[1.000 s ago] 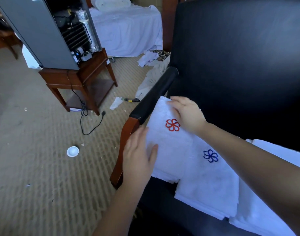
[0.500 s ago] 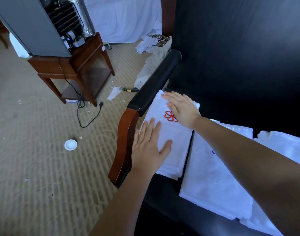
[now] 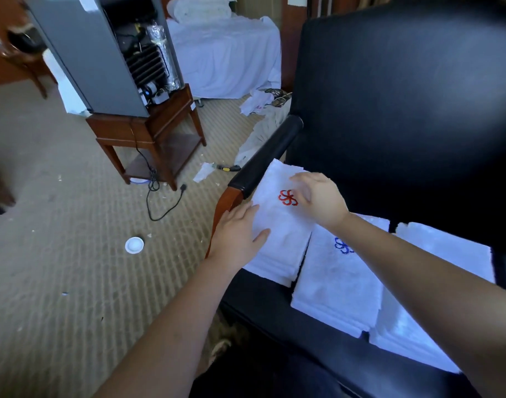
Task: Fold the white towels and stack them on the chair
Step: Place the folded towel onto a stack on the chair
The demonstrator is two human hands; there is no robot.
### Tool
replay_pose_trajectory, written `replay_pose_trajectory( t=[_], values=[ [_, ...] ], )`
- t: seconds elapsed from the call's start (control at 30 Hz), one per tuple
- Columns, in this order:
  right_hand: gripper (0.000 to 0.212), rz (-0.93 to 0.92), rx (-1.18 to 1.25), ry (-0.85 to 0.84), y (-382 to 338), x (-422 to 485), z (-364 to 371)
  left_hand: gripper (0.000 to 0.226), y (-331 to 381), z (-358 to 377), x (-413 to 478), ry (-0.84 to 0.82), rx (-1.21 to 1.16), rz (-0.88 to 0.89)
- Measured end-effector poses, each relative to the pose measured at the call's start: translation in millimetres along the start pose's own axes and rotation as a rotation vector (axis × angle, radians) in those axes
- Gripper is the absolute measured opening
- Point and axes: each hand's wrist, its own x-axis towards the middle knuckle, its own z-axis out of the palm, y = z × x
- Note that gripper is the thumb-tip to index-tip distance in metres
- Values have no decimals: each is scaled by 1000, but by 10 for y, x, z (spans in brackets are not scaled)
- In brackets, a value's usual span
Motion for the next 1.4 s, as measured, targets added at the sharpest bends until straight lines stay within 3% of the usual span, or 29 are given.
replay_pose_trajectory(
  t=[0.2, 0.37, 0.57, 1.0, 1.4],
  values=[
    [22, -83, -247, 102, -421, -577, -572, 43, 145, -677, -593, 87, 198, -60],
    [20, -138, -291, 155, -935, -1117, -967, 38, 219, -1212, -1295, 199, 294, -122],
    [23, -184, -169, 128, -1644, -1728, -1084, 41, 219, -1575, -2303, 229, 349, -200],
    [20, -591, 22, 4, -3474, -2178, -660, 39, -339, -2363, -4176, 388, 467, -559],
    [25, -1052, 250, -231, -5435, -2848, -88, 38, -592, -2770, -6295, 484, 615, -1086]
  ],
)
